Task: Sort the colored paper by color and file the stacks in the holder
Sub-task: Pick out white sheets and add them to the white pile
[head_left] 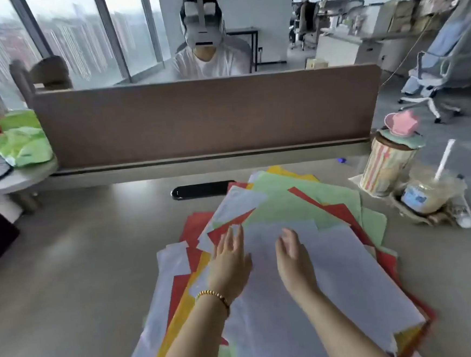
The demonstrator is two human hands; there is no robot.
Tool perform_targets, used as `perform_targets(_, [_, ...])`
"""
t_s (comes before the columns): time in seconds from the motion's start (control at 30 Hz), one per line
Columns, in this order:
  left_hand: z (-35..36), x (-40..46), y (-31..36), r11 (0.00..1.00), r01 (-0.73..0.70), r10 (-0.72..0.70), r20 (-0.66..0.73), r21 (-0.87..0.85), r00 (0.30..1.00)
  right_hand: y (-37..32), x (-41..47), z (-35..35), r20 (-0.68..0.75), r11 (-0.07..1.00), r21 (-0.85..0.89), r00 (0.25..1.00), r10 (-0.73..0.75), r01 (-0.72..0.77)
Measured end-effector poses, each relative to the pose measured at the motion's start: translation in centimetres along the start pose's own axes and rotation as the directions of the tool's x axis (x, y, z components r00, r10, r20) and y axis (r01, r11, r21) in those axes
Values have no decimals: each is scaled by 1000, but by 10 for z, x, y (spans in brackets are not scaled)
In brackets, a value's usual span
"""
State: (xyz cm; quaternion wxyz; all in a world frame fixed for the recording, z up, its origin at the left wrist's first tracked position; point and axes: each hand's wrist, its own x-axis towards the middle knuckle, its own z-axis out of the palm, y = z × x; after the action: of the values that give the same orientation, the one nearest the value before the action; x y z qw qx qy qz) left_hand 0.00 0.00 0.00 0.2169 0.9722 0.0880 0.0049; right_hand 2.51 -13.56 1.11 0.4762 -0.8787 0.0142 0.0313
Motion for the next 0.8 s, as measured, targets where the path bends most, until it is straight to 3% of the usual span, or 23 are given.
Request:
perform_targets(0.07, [23,-2,-13,997,-38,39,-13,62,999,16,-5,17,-61,957,-234,980,-187,168])
perform_targets(0.13, [36,5,-25,996,-86,85,-135,-1,987,32,0,31,-90,844,-423,912,-399,328])
perform_targets(0.27, [31,-11,-30,974,-69,-3,-317,-216,948,40,-13,31,52,673,-599,859,-509,435])
perform_targets(0.33, [23,-30,-33,958,7,-97,-301,-286,949,38,-29,24,40,604,-673,836,-547,427])
perform_targets(0.4, [23,-52,-38,972,14,-82,-287,-234,955,35,-45,21,7,528,-732,780,-626,431])
perform_targets(0.47, [23,-61,-47,988,-7,-39,-288,-156,957,23,-62,21,45,588,-682,827,-560,435])
perform_targets(0.53, [20,-55,-55,990,45,-78,-251,-133,965,19,-72,26,201,625,-689,925,-323,368])
perform_targets(0.6, [15,-41,-61,980,86,-121,-198,-179,973,20,-77,34,341,639,-674,924,-175,370])
perform_targets(0.7, [12,-26,-64,973,68,-110,-184,-220,977,22,-82,39,400,645,-659,907,-134,386])
perform_targets(0.8, [15,-32,-63,959,51,-125,-256,-277,958,19,-95,37,408,629,-656,897,-171,418])
